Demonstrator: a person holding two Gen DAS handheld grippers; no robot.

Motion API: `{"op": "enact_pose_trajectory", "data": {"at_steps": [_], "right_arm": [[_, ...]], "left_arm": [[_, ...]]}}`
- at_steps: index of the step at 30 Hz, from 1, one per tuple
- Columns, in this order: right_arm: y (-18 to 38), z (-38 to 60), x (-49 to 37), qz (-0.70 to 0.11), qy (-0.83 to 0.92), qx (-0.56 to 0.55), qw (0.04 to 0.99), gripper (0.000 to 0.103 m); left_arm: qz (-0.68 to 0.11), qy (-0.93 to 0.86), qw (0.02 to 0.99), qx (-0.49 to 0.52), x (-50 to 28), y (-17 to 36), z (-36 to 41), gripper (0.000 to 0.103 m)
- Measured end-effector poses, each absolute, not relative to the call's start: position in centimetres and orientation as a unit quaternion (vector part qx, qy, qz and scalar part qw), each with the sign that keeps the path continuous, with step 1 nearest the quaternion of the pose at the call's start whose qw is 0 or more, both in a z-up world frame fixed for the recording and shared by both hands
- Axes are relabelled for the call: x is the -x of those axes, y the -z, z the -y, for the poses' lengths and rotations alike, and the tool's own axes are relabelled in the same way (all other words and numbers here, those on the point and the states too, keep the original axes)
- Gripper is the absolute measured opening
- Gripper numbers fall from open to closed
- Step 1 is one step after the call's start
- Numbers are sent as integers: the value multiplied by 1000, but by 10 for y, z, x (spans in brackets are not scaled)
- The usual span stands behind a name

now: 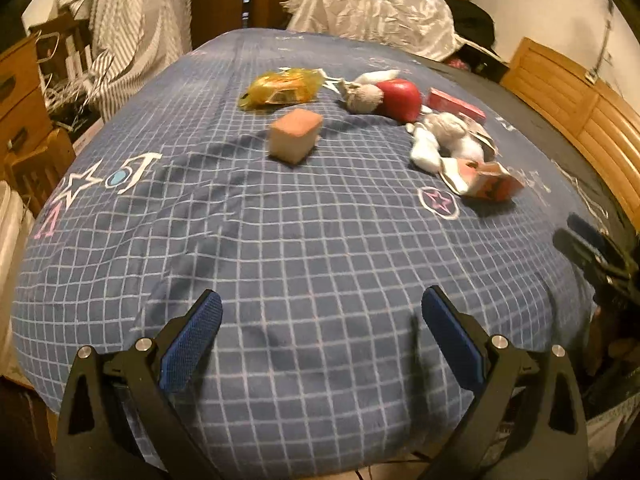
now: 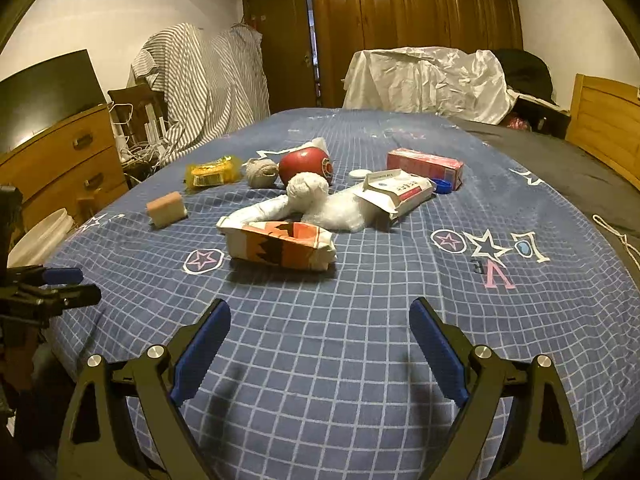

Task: Collect trash
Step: 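Move both grippers back over the remaining trash on the bed, then grasp the orange-white paper box with the right gripper while the left gripper grasps the pink sponge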

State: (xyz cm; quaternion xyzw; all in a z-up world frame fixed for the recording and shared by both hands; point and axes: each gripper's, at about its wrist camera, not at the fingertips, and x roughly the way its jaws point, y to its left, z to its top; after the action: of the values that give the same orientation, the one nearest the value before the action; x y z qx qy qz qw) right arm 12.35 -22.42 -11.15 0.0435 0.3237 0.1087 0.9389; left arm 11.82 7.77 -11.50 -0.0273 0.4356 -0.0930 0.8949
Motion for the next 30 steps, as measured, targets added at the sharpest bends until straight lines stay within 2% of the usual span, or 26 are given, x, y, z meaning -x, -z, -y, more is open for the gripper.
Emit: {"op": "enact_pose_trajectory", "data": {"at_steps": [7,13,19,21,25,27,30], "right_arm": [[114,224,-140,-323,-116,-36,938,90],[108,207,-164,-314,-146,44,937,88],[114,196,-201,-329,-169,121,921,77],[118,194,-211,-342,-190,125,912,65],[122,184,-221,-348,-226,145,898,58],[124,182,-225,-352,-236,149,894,53],[128,183,-228,-356,-236,141,893,50]], "left_arm": [[-431,88,898,7,-143,116,-75,97],[-416,95,903,-45,-192,108,-70,97],[-413,98,902,-81,-235,106,-70,97],[-420,104,897,-87,-245,109,-70,97],[-435,119,888,-91,-257,116,-69,96],[-437,128,885,-97,-258,118,-65,80],[-443,132,881,-101,-257,124,-62,69]]}}
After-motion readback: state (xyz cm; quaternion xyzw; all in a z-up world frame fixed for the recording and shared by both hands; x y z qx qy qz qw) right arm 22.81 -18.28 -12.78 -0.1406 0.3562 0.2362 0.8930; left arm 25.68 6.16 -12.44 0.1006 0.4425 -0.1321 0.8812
